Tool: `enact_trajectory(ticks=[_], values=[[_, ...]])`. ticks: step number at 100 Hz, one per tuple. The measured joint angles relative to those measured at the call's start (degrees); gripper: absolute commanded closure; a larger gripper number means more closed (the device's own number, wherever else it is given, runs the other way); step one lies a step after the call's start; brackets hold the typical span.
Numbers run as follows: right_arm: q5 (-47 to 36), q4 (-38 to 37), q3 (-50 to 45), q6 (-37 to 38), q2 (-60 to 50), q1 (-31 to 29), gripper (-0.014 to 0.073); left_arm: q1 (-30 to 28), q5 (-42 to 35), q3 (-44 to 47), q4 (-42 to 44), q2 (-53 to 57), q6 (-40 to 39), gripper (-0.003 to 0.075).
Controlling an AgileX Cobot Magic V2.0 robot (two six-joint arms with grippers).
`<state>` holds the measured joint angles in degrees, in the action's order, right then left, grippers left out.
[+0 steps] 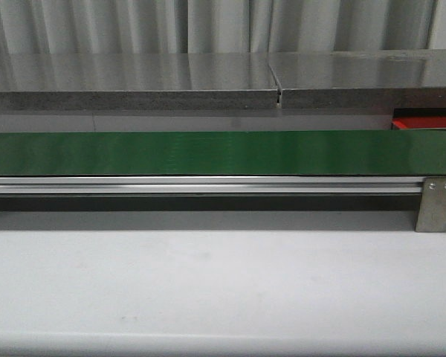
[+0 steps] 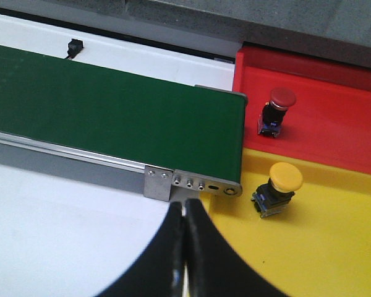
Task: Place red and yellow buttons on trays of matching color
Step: 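Move the left gripper over a yellow button in the cluster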
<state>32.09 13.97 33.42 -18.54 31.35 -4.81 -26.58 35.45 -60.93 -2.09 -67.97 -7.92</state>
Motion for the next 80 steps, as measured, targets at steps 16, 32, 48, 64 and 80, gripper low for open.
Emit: enact_trajectory(ticks=[16, 32, 48, 64, 80], values=[[0.0, 0.0, 0.0, -0.1, 0.0, 0.0, 0.0712, -4.0, 3.2, -4.9, -2.1, -10.4, 0.0, 0.006], [0.0, 0.0, 0.0, -0.1, 0.0, 0.0, 0.0712, -6.4, 4.9, -9.5, -2.8, -19.2, 0.0, 0.006], [0.0, 0.0, 0.0, -0.1, 0.0, 0.0, 0.0712, -7.5, 6.7, -13.8, -2.9, -26.2, 0.0, 0.006], [0.0, 0.0, 0.0, -0.1, 0.0, 0.0, 0.0712, -7.5, 8.7, -18.0, -3.0, -32.1, 0.0, 0.006], [0.0, 0.0, 0.0, -0.1, 0.0, 0.0, 0.0712, -7.5, 11.0, -21.9, -3.1, -36.6, 0.0, 0.006]])
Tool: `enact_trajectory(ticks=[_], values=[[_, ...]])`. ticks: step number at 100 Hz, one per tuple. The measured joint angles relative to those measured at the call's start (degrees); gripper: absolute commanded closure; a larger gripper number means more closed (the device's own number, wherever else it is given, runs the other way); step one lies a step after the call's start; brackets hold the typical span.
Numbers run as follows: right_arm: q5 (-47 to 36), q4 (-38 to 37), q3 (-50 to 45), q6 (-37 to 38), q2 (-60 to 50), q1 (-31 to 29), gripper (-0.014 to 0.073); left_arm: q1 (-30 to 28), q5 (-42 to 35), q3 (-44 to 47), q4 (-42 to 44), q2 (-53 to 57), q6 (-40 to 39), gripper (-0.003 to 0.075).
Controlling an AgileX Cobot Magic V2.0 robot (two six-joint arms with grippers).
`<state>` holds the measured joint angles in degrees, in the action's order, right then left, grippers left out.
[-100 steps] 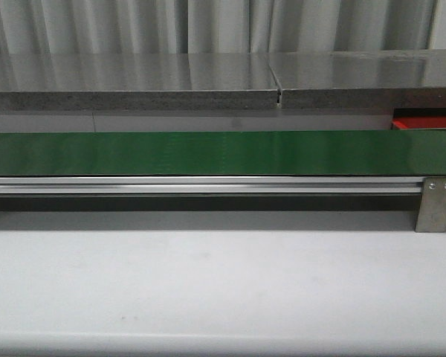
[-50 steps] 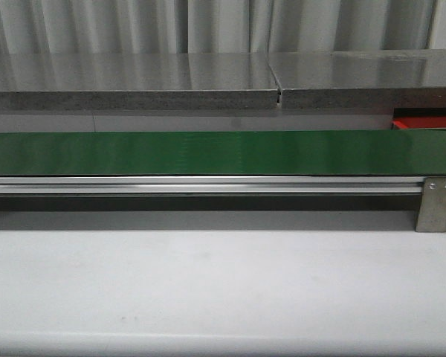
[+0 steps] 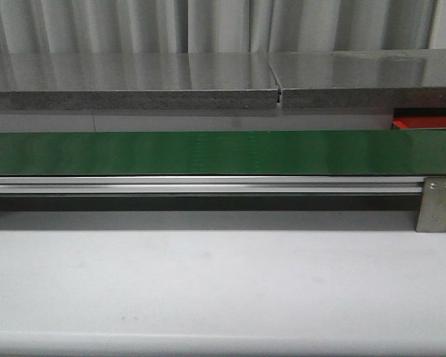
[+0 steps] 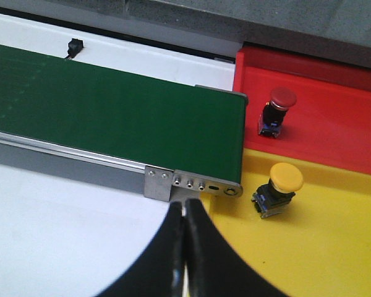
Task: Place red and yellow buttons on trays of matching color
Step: 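Move the left gripper over a yellow button in the cluster, then lower the left gripper and grasp the yellow button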
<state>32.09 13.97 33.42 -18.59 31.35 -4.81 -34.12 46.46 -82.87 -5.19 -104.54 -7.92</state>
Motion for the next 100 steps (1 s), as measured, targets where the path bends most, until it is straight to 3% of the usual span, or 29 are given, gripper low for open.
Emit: enact_trajectory(ticks=[100], values=[[0.0, 0.0, 0.0, 0.0, 0.0, 0.0, 0.0712, 0.0, 2.3, -9.8, -3.8, -12.6, 2.9, 0.006]])
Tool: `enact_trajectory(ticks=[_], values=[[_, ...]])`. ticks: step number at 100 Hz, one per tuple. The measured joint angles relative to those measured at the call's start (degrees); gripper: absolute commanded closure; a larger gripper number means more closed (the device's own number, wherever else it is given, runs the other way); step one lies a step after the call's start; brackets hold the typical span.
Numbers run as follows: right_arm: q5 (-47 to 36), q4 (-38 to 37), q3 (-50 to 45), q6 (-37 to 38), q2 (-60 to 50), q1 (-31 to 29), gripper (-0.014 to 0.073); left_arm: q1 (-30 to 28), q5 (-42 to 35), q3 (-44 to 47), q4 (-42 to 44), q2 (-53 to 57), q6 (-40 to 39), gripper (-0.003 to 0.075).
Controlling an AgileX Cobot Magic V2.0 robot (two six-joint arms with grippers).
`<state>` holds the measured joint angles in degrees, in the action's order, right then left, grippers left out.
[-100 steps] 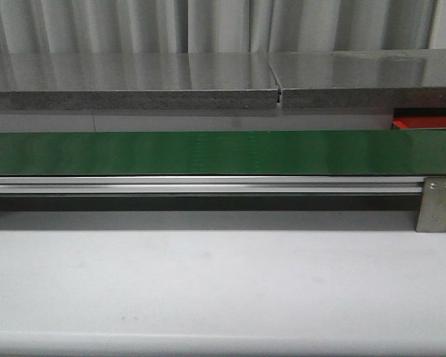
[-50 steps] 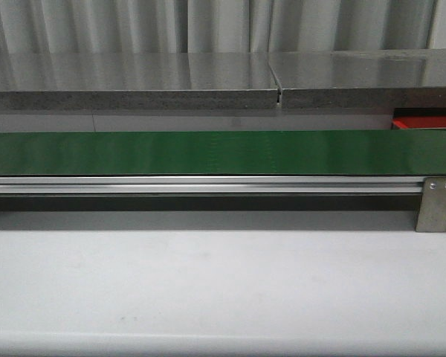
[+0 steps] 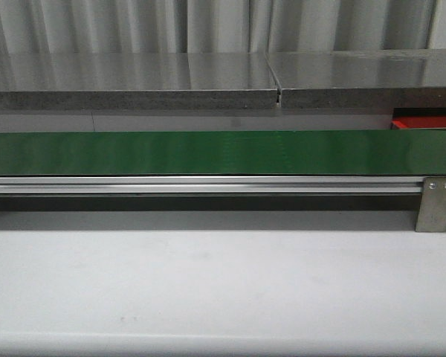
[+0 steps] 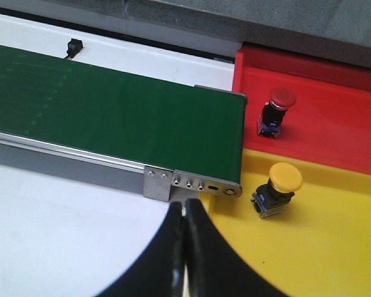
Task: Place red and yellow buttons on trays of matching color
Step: 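Lower the left gripper and grasp the yellow button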
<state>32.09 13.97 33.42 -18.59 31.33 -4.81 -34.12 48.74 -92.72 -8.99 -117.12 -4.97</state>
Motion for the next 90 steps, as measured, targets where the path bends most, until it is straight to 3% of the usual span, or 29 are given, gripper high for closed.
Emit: enact_trajectory(ticks=[72, 81, 90], values=[[0.0, 0.0, 0.0, 0.0, 0.0, 0.0, 0.0712, 0.0, 0.4, -0.3, -0.6, -3.7, 1.2, 0.0071], [0.0, 0.0, 0.0, 0.0, 0.0, 0.0, 0.0712, 0.0, 0.4, -0.3, -0.6, -3.7, 1.3, 0.013], [0.0, 0.0, 0.0, 0.0, 0.0, 0.0, 0.0712, 0.0, 0.4, -0.3, -0.6, -3.7, 1.3, 0.025]])
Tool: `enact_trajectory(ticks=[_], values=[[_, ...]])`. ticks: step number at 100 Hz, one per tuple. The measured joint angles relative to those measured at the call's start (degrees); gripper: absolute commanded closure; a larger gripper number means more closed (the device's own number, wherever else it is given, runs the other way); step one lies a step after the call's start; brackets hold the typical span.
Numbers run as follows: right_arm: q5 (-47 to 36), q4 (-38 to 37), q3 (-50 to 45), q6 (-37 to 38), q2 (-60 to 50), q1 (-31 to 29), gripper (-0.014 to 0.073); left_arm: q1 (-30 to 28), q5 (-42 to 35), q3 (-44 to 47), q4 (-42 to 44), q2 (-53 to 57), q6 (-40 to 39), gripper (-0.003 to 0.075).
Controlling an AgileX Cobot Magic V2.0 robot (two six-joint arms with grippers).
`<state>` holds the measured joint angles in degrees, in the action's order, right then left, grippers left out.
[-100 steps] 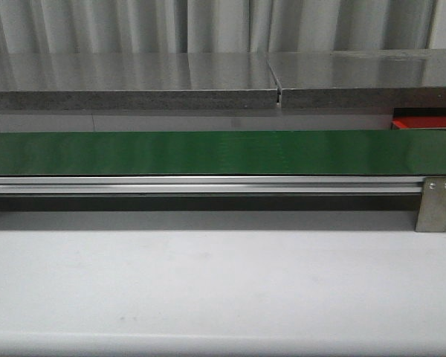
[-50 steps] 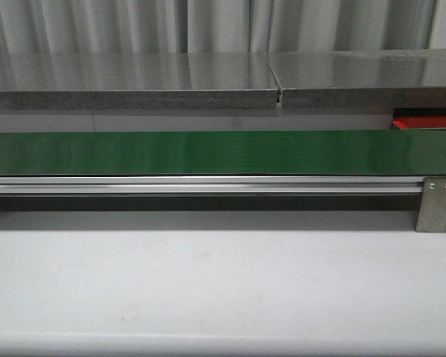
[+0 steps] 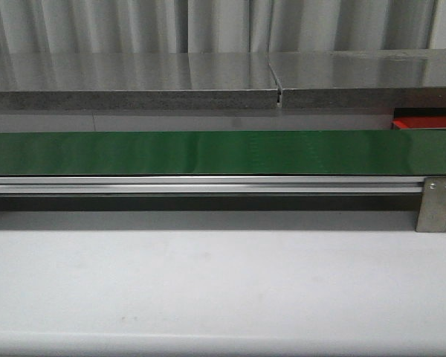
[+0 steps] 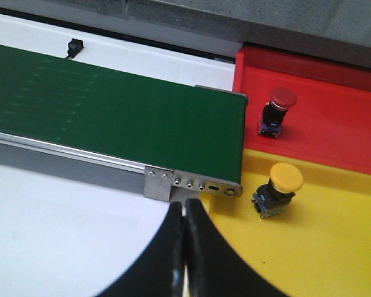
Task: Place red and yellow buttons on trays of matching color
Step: 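Lower the left gripper and grasp the yellow button, then set the yellow button on the green belt and open the left gripper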
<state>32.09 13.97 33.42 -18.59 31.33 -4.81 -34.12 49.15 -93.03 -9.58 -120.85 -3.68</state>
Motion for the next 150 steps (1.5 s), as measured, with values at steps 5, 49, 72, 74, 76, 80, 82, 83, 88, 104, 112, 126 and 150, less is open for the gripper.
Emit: enact_trajectory(ticks=[5, 49, 72, 74, 76, 80, 82, 83, 88, 104, 112, 126, 150], values=[[0.0, 0.0, 0.0, 0.0, 0.0, 0.0, 0.0712, 0.0, 0.1, -0.2, 0.0, 0.0, 0.0, 0.033], [0.0, 0.0, 0.0, 0.0, 0.0, 0.0, 0.0712, 0.0, 8.7, -10.3, -0.1, 0.6, 0.2, 0.0741], [0.0, 0.0, 0.0, 0.0, 0.0, 0.0, 0.0712, 0.6, 11.7, -10.8, -0.1, 5.9, 1.1, 0.0741], [0.0, 0.0, 0.0, 0.0, 0.0, 0.0, 0.0712, 0.8, 11.8, -10.9, -0.1, 6.4, 1.1, 0.0741], [0.0, 0.0, 0.0, 0.0, 0.0, 0.0, 0.0712, 1.0, 12.2, -10.9, -0.1, 7.0, 1.2, 0.0741], [0.0, 0.0, 0.0, 0.0, 0.0, 0.0, 0.0712, 1.7, 12.5, -11.0, -0.2, 7.8, 1.5, 0.0741], [0.0, 0.0, 0.0, 0.0, 0.0, 0.0, 0.0712, 2.2, 12.7, -11.2, -0.3, 8.2, 1.6, 0.0741], [0.0, 0.0, 0.0, 0.0, 0.0, 0.0, 0.0712, 2.3, 12.7, -11.2, -0.6, 8.5, 1.8, 0.0741], [0.0, 0.0, 0.0, 0.0, 0.0, 0.0, 0.0712, 3.6, 13.1, -11.6, -1.0, 9.2, 2.6, 0.0741], [0.0, 0.0, 0.0, 0.0, 0.0, 0.0, 0.0712, 10.1, 13.9, -13.5, -1.9, 9.4, 4.4, 0.0741], [0.0, 0.0, 0.0, 0.0, 0.0, 0.0, 0.0712, 14.0, 14.0, -13.8, -1.4, 9.4, 5.0, 0.0741], [0.0, 0.0, 0.0, 0.0, 0.0, 0.0, 0.0712, 19.7, 14.5, -14.0, 1.8, 8.4, 5.4, 0.0741], [0.0, 0.0, 0.0, 0.0, 0.0, 0.0, 0.0712, 24.1, 15.7, -14.0, 2.9, 4.4, 5.6, 0.074]])
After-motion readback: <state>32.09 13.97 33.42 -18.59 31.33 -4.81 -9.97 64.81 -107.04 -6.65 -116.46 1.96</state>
